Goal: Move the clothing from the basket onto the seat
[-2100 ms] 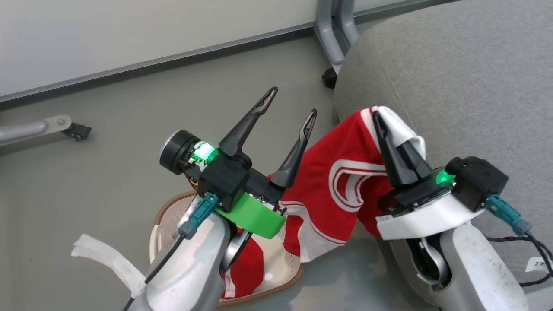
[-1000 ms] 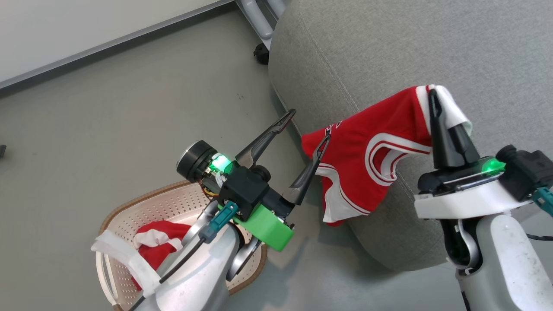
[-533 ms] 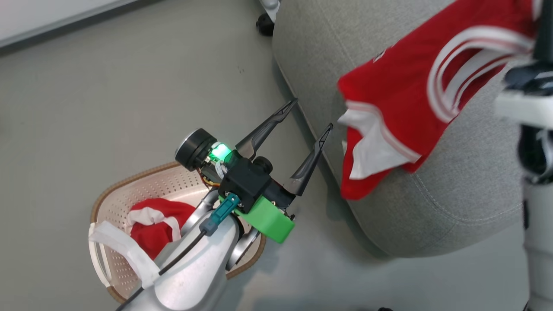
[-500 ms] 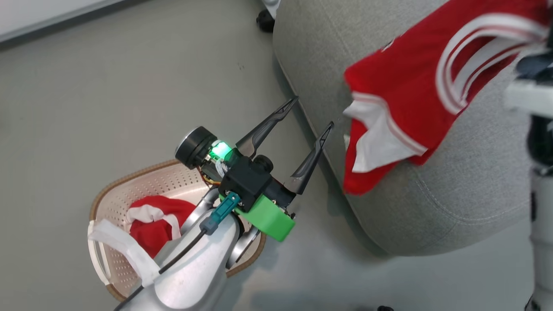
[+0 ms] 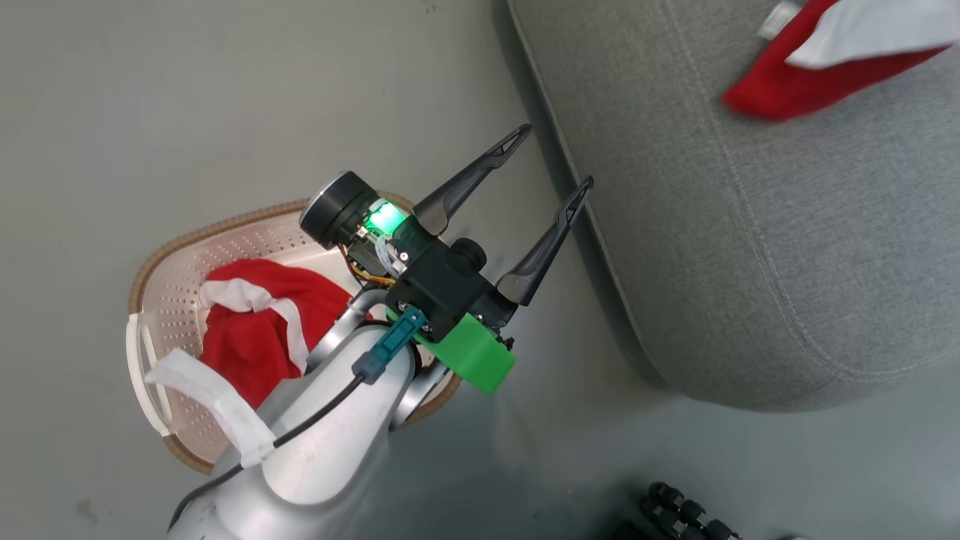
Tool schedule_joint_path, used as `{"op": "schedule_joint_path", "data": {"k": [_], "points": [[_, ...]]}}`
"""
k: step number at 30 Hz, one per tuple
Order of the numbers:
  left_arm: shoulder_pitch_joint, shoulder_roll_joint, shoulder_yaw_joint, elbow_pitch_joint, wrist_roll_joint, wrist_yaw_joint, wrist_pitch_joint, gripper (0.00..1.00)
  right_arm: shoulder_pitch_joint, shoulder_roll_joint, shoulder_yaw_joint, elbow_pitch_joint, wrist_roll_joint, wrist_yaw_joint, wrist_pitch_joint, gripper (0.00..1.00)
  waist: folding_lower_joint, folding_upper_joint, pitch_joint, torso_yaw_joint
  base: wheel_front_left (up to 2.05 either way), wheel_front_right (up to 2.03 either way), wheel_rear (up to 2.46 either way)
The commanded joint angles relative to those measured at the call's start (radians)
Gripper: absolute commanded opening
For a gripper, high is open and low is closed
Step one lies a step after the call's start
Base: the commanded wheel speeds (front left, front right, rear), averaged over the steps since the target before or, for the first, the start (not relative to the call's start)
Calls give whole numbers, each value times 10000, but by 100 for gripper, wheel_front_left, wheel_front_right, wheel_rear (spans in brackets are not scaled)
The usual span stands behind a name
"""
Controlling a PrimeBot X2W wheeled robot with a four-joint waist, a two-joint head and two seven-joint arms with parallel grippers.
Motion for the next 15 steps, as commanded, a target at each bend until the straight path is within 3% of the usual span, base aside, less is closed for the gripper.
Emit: {"op": "schedule_joint_path", "data": {"k": [1,7,15], "points": [[-214,117,-4,-18,85,-44,7,100,-458,-277,6,255,3,-5,-5,0,0,-1,558,101,0,0,0],[-422,203,-67,19,95,-44,9,100,-1723,-799,316,1541,256,-3,-3,0,0,-1,869,-31,0,0,0],[-721,146,-306,65,48,-44,9,100,-564,-29,502,2265,313,-5,-5,0,0,-1,1150,22,0,0,0]]}}
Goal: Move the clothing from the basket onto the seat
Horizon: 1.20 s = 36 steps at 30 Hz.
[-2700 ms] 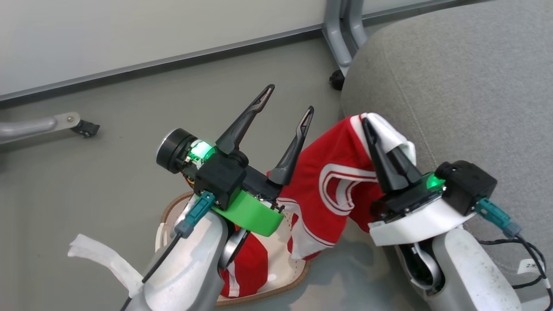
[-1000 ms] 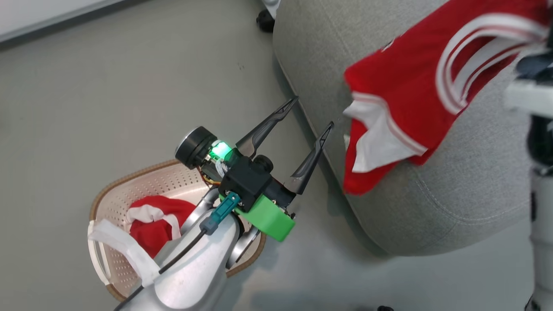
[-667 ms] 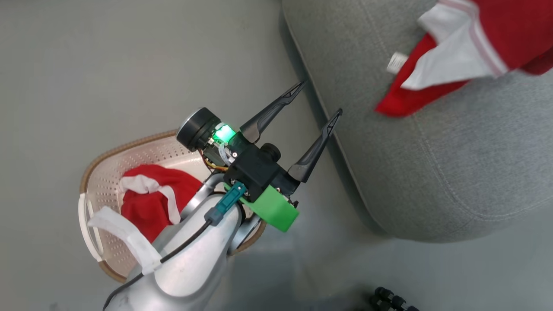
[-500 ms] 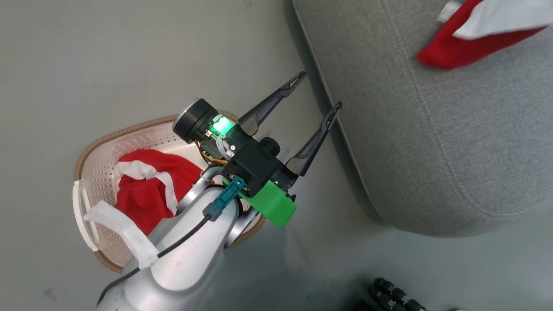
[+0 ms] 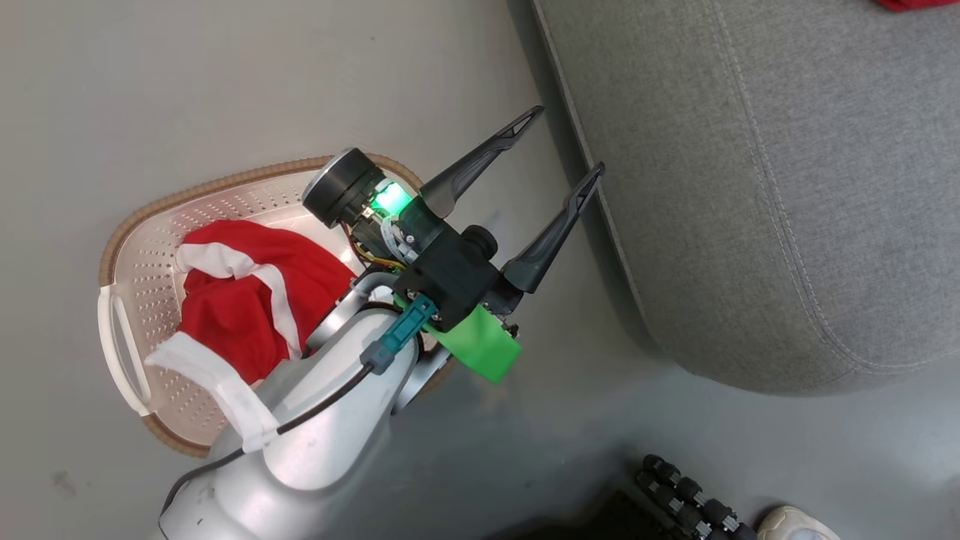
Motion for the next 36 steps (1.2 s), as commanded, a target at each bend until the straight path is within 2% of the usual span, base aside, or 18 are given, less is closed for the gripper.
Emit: {"op": "schedule_joint_path", "data": {"k": [1,13,26,28,36], "points": [[-214,3,-28,9,-61,-44,6,100,343,65,-12,80,-68,-7,-3,0,0,-1,81,81,0,0,0],[-270,25,-51,-72,-137,-45,7,100,2573,817,827,1047,-387,-10,-3,0,0,-1,255,501,0,0,0],[-348,-84,43,-133,-58,-45,6,100,2719,1266,810,2705,-830,-10,-3,0,0,-1,283,810,0,0,0],[-251,-63,108,-111,-71,-44,6,100,2787,1332,723,2664,-897,-10,-3,100,0,-1,145,779,0,0,0],[340,-32,440,-120,-164,17,7,100,4056,1745,584,1937,-793,-10,-3,100,0,-1,-922,624,0,0,0]]}}
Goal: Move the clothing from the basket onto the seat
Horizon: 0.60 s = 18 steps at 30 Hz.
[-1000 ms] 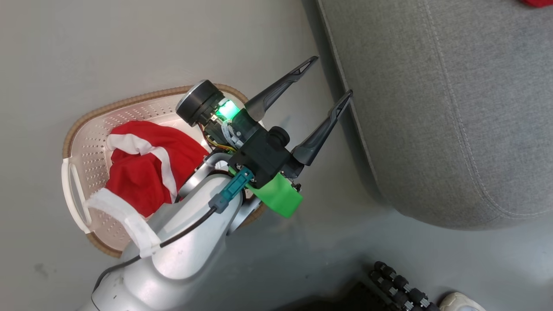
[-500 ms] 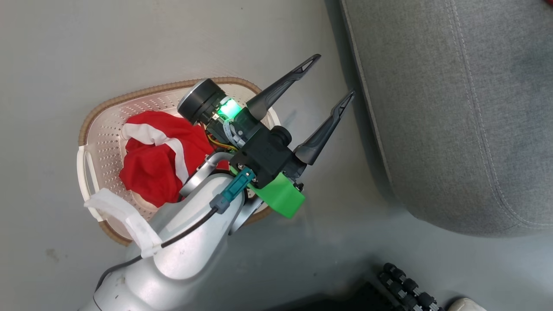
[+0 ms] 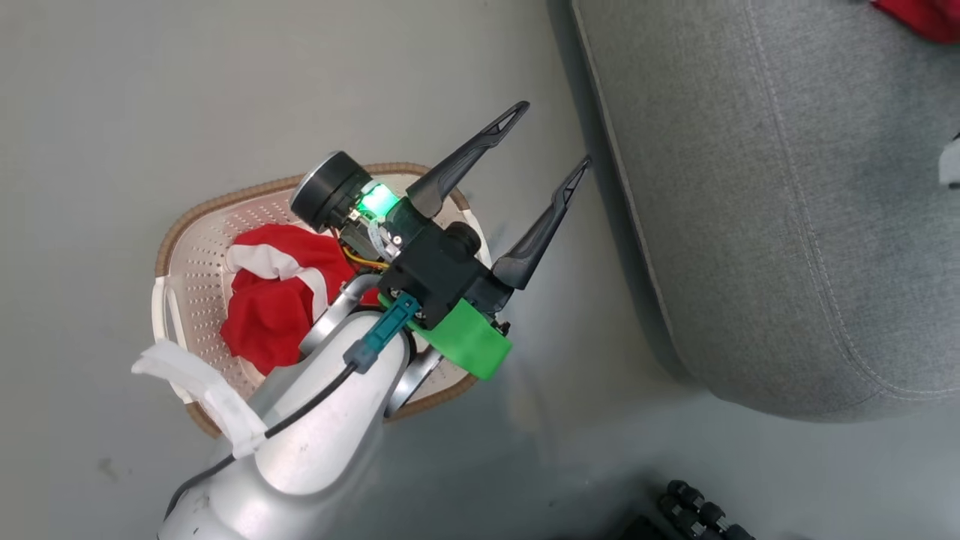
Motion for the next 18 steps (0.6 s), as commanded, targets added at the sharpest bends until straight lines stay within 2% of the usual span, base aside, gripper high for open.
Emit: {"op": "schedule_joint_path", "data": {"k": [1,9,18], "points": [[228,49,100,-26,-107,32,8,100,372,-2,38,-138,50,-14,-5,100,0,-1,-596,-100,0,0,0],[1129,-50,707,-73,-213,223,9,100,2244,537,90,-1167,-46,-14,-5,100,0,-1,-1818,79,0,0,0],[2341,-193,1741,-243,-380,481,9,100,3646,1025,473,-2633,-203,-14,-5,100,0,-1,-2915,726,0,0,0]]}}
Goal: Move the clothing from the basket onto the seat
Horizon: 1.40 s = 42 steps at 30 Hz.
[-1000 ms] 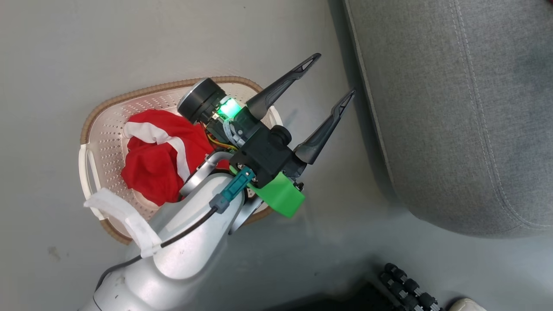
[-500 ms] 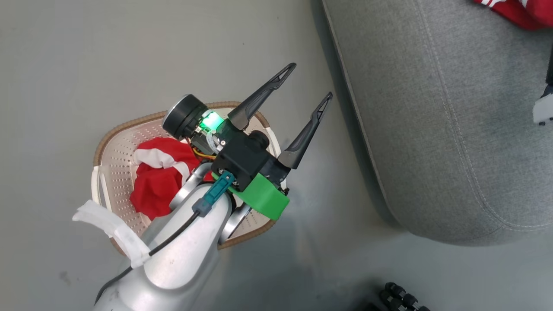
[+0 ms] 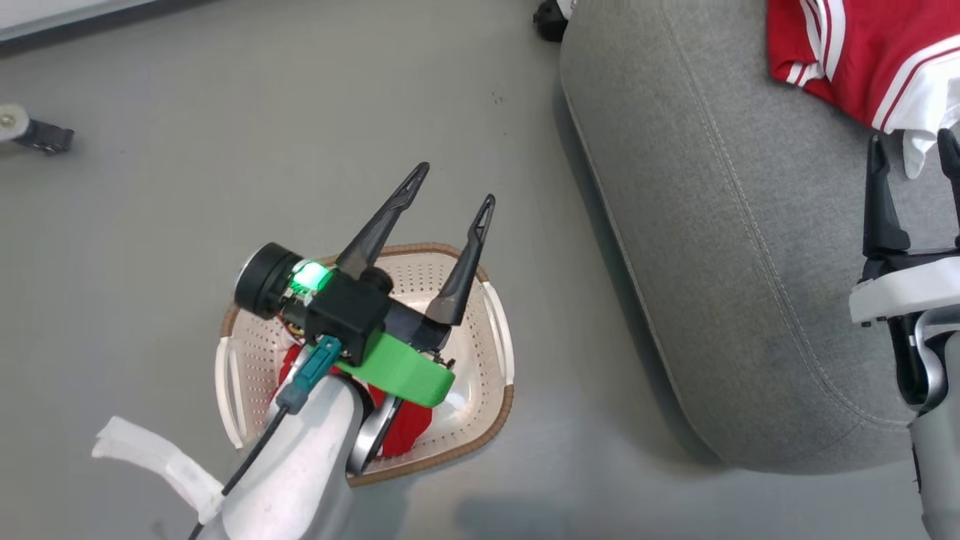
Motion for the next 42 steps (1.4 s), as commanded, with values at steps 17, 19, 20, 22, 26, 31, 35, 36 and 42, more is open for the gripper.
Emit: {"op": "schedule_joint_path", "data": {"k": [17,19,20,22,26,31,35,36,42], "points": [[1914,-251,3091,-520,-94,228,8,100,1155,920,1623,-1786,-428,-14,-3,100,0,0,-1752,2161,0,0,0],[2054,-284,3396,-533,-52,194,8,100,1199,1029,1787,-1913,-495,-14,-3,100,0,0,-1869,2265,0,0,0],[2125,-300,3526,-534,-37,179,6,100,1228,1065,1844,-1955,-529,-14,-2,100,0,0,-1910,2295,0,0,0],[2259,-318,3814,-531,5,158,6,100,1300,1141,1956,-2056,-604,-14,-2,100,0,0,-2002,2362,0,0,0],[2519,-376,4262,-542,61,107,8,100,1488,1316,2093,-2227,-745,-14,-2,100,0,0,-2194,2441,0,0,0],[2844,-416,4614,-551,173,19,6,100,1926,1499,2163,-2393,-878,-14,-2,100,0,0,-2478,2464,0,0,0],[3089,-449,4723,-543,252,-29,6,100,2391,1637,2051,-2638,-925,-14,-2,100,0,0,-2695,2453,0,0,0],[3157,-456,4728,-537,259,-36,6,100,2514,1657,2025,-2679,-933,-14,-2,100,0,0,-2745,2443,0,0,0],[3526,-477,4590,-466,252,-66,8,100,3224,1730,1817,-2866,-991,-14,-2,100,0,0,-3002,2414,0,0,0]]}}
